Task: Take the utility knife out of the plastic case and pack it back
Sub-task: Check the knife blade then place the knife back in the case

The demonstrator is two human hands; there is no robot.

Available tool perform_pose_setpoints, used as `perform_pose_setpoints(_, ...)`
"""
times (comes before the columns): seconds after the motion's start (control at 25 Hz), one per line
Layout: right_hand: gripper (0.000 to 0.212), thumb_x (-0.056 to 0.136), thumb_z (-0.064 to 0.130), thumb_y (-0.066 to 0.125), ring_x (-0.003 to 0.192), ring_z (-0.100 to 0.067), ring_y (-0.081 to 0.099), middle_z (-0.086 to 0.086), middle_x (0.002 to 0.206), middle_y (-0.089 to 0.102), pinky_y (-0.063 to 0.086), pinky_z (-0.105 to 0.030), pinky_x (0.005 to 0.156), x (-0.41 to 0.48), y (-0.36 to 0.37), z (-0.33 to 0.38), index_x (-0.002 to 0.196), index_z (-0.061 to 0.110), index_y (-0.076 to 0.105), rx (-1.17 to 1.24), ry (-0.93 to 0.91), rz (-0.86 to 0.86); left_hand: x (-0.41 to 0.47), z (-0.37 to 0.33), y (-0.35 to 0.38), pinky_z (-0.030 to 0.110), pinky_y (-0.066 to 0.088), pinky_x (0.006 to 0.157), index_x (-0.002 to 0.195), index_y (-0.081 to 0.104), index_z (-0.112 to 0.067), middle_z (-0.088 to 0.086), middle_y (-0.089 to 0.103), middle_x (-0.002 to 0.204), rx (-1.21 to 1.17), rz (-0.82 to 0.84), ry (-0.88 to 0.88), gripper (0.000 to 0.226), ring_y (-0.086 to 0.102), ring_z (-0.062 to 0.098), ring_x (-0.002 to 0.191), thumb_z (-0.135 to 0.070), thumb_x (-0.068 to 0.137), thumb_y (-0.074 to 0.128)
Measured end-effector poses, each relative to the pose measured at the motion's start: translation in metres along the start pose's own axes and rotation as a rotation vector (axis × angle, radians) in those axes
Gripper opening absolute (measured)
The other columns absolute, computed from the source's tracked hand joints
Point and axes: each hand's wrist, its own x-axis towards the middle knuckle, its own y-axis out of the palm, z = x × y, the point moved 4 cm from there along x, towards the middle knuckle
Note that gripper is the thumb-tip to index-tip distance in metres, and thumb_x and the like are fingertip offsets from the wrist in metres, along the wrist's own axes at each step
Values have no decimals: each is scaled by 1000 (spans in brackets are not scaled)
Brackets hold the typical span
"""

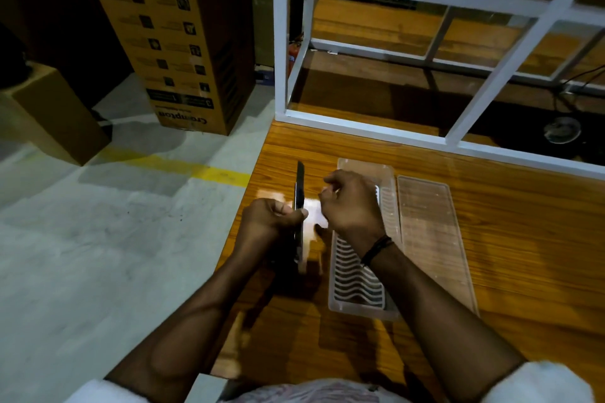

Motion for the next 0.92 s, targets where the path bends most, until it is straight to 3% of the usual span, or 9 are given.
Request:
perform_pose_setpoints(0.12, 20, 94, 26, 65, 88, -22, 72, -9, 91, 77, 56, -38, 76, 0, -16, -7, 92, 10, 77, 304, 176, -12, -8, -15, 3, 29, 63, 59, 81, 72, -5, 6, 76, 67, -141, -8, 89, 30, 73, 14, 59, -31, 83, 86)
perform_pose_setpoints(0.2, 26, 95, 32, 65, 80, -21, 73, -14, 88, 78, 53, -34, 61, -3, -24, -8, 89, 11, 78, 527, 243, 63, -12, -27, 10, 39, 64, 64, 87, 72, -1, 14, 79, 75, -245, 40, 148, 33, 76, 23, 66, -30, 83, 86)
perform_pose_setpoints(0.32, 28, 95, 33, 66, 73, -23, 66, -20, 90, 77, 48, -33, 58, -5, -30, -7, 93, 8, 78, 737, 271, 117, -16, -42, 24, 39, 63, 63, 87, 69, -8, 9, 73, 73, -298, 123, 187, 27, 74, 22, 68, -28, 83, 87)
perform_pose_setpoints(0.48, 24, 94, 25, 69, 72, -27, 68, -10, 79, 74, 53, -39, 64, -4, -42, -15, 91, 3, 76, 730, 229, 39, -27, -51, 34, 41, 66, 63, 98, 66, -18, 0, 71, 84, -226, 181, 316, 31, 76, 20, 74, -29, 80, 89)
perform_pose_setpoints(0.64, 20, 96, 21, 66, 72, -23, 69, -16, 90, 76, 52, -31, 59, -7, -56, -27, 96, 4, 77, 710, 195, 19, -46, -54, 36, 28, 64, 69, 144, 51, -30, -8, 68, 111, 50, 369, 525, 88, 74, 10, 79, -27, 68, 96)
perform_pose_setpoints(0.72, 16, 95, 19, 67, 72, -24, 67, -22, 93, 76, 51, -30, 57, -5, -59, -32, 94, 7, 78, 729, 185, 0, -53, -51, 37, 28, 64, 71, 155, 37, -35, -11, 63, 118, 178, 435, 651, 108, 73, 11, 81, -22, 66, 97)
perform_pose_setpoints(0.92, 17, 95, 16, 66, 75, -28, 66, -26, 95, 75, 49, -32, 59, -4, -58, -37, 101, 3, 75, 754, 173, -1, -55, -46, 39, 35, 65, 70, 159, 33, -32, -3, 63, 118, 179, 414, 733, 112, 74, 14, 76, -4, 69, 94)
